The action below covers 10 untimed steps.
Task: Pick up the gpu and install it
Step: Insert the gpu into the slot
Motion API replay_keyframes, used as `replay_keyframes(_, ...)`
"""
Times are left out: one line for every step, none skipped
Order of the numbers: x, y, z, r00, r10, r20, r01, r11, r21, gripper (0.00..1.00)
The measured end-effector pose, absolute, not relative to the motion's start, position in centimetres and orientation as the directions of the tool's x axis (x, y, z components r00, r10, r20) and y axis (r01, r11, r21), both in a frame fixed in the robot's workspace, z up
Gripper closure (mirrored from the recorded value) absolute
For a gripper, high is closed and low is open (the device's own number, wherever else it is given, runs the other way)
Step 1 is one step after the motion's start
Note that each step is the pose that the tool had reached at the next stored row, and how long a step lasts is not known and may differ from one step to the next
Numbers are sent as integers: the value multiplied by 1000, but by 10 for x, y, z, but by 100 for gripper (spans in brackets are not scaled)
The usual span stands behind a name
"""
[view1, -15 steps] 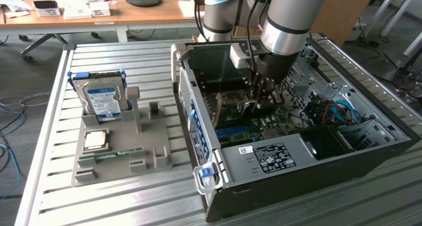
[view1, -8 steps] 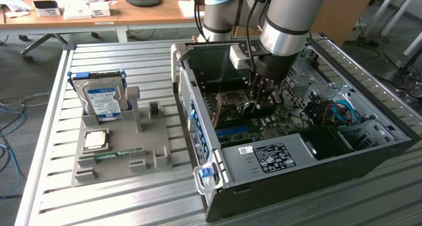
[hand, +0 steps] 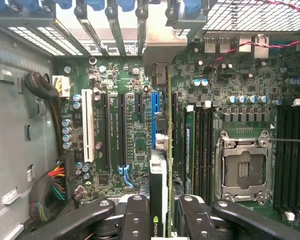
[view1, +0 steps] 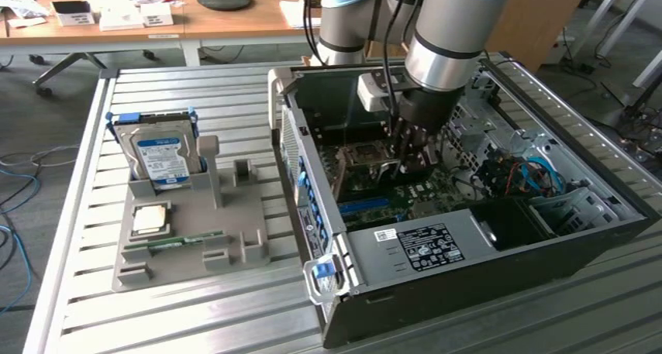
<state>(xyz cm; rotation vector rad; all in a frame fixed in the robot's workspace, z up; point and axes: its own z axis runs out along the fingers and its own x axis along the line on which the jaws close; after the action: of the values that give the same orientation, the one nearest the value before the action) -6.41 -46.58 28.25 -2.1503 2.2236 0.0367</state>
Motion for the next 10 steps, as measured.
replay_keyframes(-65,-466,282,-33,-998,-51,-999,34,-16,73)
replay_keyframes(-66,-466,282,-33,-998,-51,-999,34,-16,73)
replay_keyframes(-66,-466,282,-33,-998,-52,-999,34,-17,73)
replay_keyframes(-67,-466,281,-33,-998,-52,-999,34,-17,73)
replay_keyframes(-68,-466,280,-33,-998,-51,-999,34,-17,73)
replay_keyframes(-68,-466,279,-33,-998,-51,-999,34,-16,73)
replay_keyframes(-69,-466,277,-33,-998,-51,-999,34,-17,73)
replay_keyframes(-70,-466,276,-33,-998,-51,-999,34,-17,73)
replay_keyframes(-70,-466,275,-33,-998,-51,-999,34,-16,73)
replay_keyframes(-70,-466,275,-33,-998,-51,-999,34,-17,73)
